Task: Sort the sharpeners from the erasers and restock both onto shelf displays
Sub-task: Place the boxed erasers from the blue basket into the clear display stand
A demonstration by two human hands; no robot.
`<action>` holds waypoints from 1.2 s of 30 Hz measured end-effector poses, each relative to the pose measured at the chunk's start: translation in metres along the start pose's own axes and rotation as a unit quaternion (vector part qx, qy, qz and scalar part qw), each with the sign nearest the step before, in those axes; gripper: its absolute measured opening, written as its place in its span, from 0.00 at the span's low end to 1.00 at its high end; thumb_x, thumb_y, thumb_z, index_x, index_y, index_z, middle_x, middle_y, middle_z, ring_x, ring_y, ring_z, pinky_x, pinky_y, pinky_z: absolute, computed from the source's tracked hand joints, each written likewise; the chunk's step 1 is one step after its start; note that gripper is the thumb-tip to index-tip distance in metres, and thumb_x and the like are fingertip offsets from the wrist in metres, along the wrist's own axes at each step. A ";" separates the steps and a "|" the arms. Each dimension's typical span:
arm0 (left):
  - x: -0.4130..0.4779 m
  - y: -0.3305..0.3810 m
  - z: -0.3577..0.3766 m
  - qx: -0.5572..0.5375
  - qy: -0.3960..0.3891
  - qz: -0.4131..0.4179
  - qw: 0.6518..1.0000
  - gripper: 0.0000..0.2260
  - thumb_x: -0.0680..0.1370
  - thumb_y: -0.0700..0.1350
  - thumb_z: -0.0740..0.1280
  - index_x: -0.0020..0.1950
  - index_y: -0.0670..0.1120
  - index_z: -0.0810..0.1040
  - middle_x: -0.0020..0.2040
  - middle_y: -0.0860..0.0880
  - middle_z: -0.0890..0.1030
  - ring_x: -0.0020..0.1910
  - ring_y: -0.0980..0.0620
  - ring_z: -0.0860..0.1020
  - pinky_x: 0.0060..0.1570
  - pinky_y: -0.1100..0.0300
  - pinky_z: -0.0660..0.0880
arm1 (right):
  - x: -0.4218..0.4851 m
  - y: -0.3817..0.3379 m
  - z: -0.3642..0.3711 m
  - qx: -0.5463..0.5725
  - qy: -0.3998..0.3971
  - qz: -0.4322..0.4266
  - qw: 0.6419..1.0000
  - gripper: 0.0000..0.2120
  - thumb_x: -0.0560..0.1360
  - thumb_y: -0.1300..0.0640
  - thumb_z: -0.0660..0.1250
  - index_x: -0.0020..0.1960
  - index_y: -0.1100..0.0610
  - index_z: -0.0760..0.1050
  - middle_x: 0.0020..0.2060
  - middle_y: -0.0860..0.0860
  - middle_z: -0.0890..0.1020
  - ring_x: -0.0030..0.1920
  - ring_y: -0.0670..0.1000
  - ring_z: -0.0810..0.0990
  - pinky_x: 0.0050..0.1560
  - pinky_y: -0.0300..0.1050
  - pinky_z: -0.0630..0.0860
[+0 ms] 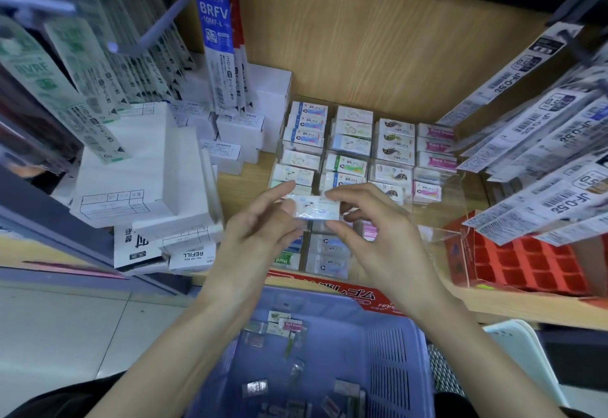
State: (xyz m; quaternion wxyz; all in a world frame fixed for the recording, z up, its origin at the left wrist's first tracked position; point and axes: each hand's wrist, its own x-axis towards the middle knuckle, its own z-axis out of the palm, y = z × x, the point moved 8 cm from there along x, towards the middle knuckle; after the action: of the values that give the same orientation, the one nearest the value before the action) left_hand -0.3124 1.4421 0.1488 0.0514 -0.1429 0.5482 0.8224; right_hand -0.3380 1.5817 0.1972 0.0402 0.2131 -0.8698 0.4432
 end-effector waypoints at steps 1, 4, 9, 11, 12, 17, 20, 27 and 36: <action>0.000 0.000 -0.003 0.039 0.007 0.009 0.999 0.14 0.76 0.44 0.65 0.61 0.53 0.77 0.58 0.50 0.81 0.57 0.53 0.79 0.56 0.62 0.77 | -0.003 0.003 -0.003 -0.002 0.006 0.009 1.000 0.14 0.73 0.63 0.70 0.58 0.56 0.78 0.50 0.38 0.75 0.48 0.37 0.75 0.51 0.25 0.69; 0.003 0.004 -0.010 0.253 0.023 0.075 0.964 0.17 0.76 0.42 0.67 0.64 0.55 0.74 0.59 0.52 0.78 0.55 0.60 0.77 0.56 0.68 0.73 | -0.009 0.011 -0.012 -0.037 0.035 0.018 0.999 0.14 0.72 0.66 0.71 0.56 0.57 0.78 0.49 0.40 0.76 0.49 0.33 0.74 0.52 0.23 0.66; 0.010 -0.001 -0.020 0.520 0.068 0.121 0.843 0.28 0.74 0.43 0.71 0.72 0.50 0.65 0.66 0.48 0.69 0.62 0.55 0.70 0.60 0.59 0.68 | 0.047 0.031 -0.006 -0.132 0.100 0.032 0.986 0.11 0.73 0.63 0.70 0.55 0.59 0.79 0.49 0.51 0.82 0.51 0.47 0.73 0.52 0.26 0.64; 0.012 -0.018 -0.024 0.562 0.053 0.042 0.824 0.35 0.74 0.49 0.71 0.76 0.49 0.56 0.70 0.47 0.65 0.66 0.46 0.68 0.62 0.49 0.69 | 0.078 0.041 0.013 -0.183 0.074 0.033 0.980 0.10 0.73 0.62 0.70 0.54 0.59 0.80 0.44 0.53 0.83 0.50 0.53 0.74 0.52 0.41 0.68; 0.012 -0.026 -0.025 0.566 0.044 0.004 0.823 0.37 0.74 0.51 0.70 0.76 0.49 0.53 0.71 0.47 0.64 0.68 0.44 0.67 0.62 0.49 0.68 | 0.087 0.044 0.023 -0.213 0.061 0.028 0.975 0.10 0.72 0.61 0.71 0.53 0.59 0.80 0.43 0.53 0.83 0.50 0.56 0.75 0.51 0.47 0.69; 0.012 -0.035 -0.030 0.561 0.013 -0.004 0.828 0.38 0.76 0.52 0.67 0.78 0.51 0.46 0.72 0.48 0.65 0.67 0.45 0.69 0.62 0.50 0.69 | 0.091 0.046 0.040 -0.302 0.088 -0.025 0.949 0.02 0.68 0.61 0.73 0.40 0.56 0.83 0.47 0.54 0.81 0.50 0.61 0.75 0.47 0.51 0.70; 0.009 -0.034 -0.029 0.572 0.006 0.005 0.820 0.37 0.77 0.52 0.65 0.78 0.52 0.45 0.71 0.48 0.65 0.66 0.46 0.69 0.61 0.51 0.70 | 0.090 0.049 0.038 -0.299 0.078 -0.041 0.950 0.06 0.70 0.63 0.70 0.43 0.55 0.84 0.50 0.57 0.79 0.52 0.63 0.73 0.52 0.54 0.69; -0.011 -0.009 -0.024 0.581 0.039 0.122 0.804 0.31 0.76 0.46 0.67 0.75 0.44 0.56 0.71 0.45 0.62 0.66 0.44 0.68 0.61 0.55 0.65 | -0.012 0.025 0.025 -0.141 0.068 -0.006 0.988 0.15 0.73 0.68 0.59 0.54 0.59 0.80 0.51 0.52 0.77 0.55 0.50 0.68 0.56 0.39 0.66; -0.066 -0.090 -0.094 0.576 0.041 0.165 0.799 0.20 0.73 0.37 0.66 0.64 0.35 0.70 0.59 0.36 0.70 0.55 0.36 0.73 0.52 0.44 0.73 | -0.201 0.111 0.130 -0.186 -0.218 0.099 0.953 0.15 0.76 0.62 0.55 0.55 0.59 0.78 0.49 0.55 0.80 0.49 0.57 0.79 0.43 0.47 0.75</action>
State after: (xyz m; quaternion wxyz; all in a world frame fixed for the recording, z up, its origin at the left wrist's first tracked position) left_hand -0.2112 1.3957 0.0543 -0.0346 -0.0284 0.9379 0.3441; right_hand -0.1858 1.6038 -0.0167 -0.1560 0.2062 -0.9410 0.2182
